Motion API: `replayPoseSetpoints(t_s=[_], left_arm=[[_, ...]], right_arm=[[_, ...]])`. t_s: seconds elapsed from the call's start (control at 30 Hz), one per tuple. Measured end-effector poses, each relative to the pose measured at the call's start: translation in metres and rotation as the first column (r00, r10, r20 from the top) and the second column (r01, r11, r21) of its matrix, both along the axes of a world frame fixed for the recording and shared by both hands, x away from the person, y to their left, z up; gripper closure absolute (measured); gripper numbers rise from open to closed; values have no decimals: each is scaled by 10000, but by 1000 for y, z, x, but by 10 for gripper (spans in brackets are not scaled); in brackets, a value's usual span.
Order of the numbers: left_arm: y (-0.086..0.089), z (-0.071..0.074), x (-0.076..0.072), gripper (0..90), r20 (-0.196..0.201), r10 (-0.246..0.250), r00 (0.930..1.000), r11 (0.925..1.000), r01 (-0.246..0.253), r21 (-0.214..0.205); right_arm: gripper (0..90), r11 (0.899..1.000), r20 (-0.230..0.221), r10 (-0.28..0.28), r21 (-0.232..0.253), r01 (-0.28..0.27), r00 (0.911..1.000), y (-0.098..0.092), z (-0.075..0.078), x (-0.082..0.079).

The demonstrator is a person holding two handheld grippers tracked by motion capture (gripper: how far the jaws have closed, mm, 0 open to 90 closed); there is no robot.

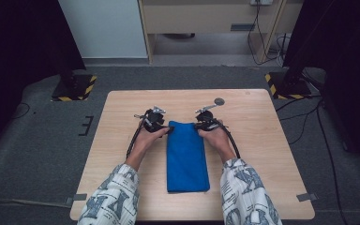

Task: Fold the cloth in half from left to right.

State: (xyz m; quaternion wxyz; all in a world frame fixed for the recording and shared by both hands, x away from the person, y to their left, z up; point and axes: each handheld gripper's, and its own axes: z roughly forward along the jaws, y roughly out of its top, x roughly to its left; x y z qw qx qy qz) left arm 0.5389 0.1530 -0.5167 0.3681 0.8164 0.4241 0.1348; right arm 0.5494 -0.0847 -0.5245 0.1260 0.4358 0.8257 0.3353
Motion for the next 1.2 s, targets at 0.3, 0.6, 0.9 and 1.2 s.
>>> replayPoseSetpoints(t_s=[0.3, 0.6, 0.9, 1.2], left_arm=[[-8, -11, 6, 415, 5, 338, 9994, 9989, -338, 328], [-13, -11, 3, 654, -22, 99, 9999, 9996, -98, 281], [-22, -8, -3, 868, -108, 54, 9999, 10000, -54, -2], [-22, 15, -6, 871, 339, -46, 9994, 9997, 53, -217]], right_arm=[[850, 10000, 52, -37, 7, 37, 10000, -1, 0, -2], [864, 10000, 56, 1, 25, -1, 10000, -2, 1, -3], [865, 9993, 235, -6, 376, -3, 9997, -9, 9, -9], [865, 9977, 431, -124, 668, 95, 9990, -17, 23, -12]])
